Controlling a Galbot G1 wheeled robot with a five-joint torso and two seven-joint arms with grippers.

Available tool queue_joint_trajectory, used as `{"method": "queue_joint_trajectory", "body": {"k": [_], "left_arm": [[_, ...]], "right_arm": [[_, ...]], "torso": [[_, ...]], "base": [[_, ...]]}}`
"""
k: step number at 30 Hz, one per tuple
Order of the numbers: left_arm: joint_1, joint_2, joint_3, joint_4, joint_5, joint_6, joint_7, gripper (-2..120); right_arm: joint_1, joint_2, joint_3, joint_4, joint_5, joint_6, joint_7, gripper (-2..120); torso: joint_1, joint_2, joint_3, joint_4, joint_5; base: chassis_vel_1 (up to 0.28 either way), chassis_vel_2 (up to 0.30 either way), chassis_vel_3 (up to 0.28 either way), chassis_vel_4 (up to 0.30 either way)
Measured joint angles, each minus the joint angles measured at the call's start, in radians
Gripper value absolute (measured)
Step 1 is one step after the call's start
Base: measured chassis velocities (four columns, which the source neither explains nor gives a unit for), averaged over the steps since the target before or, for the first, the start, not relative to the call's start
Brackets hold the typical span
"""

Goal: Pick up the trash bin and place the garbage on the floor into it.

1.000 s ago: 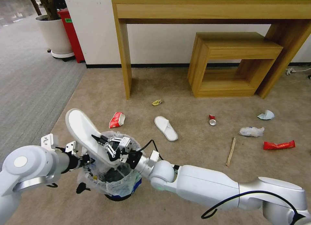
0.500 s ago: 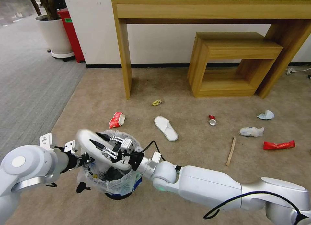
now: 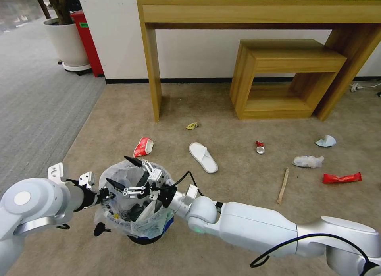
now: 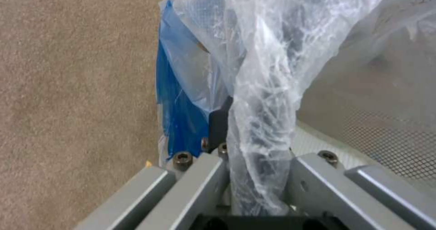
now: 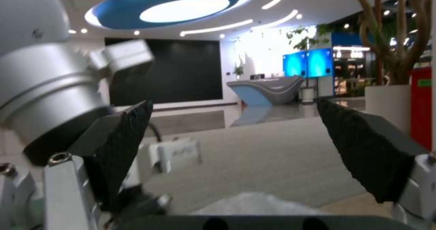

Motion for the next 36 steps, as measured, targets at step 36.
{"method": "queue_joint_trajectory", "body": {"k": [36], "left_arm": [[-0.013,-0.010,-0.102,0.026,0.140,-0.004,0.101,0]], "right_arm": [[-0.220,-0.227,0.613,-0.100,-0.080,-0.108,0.211,98]], "torso": [[0.000,0.000,0.000,-0.0001,0.0001]], "base": [[0.000,0.000,0.000,0.000]]}}
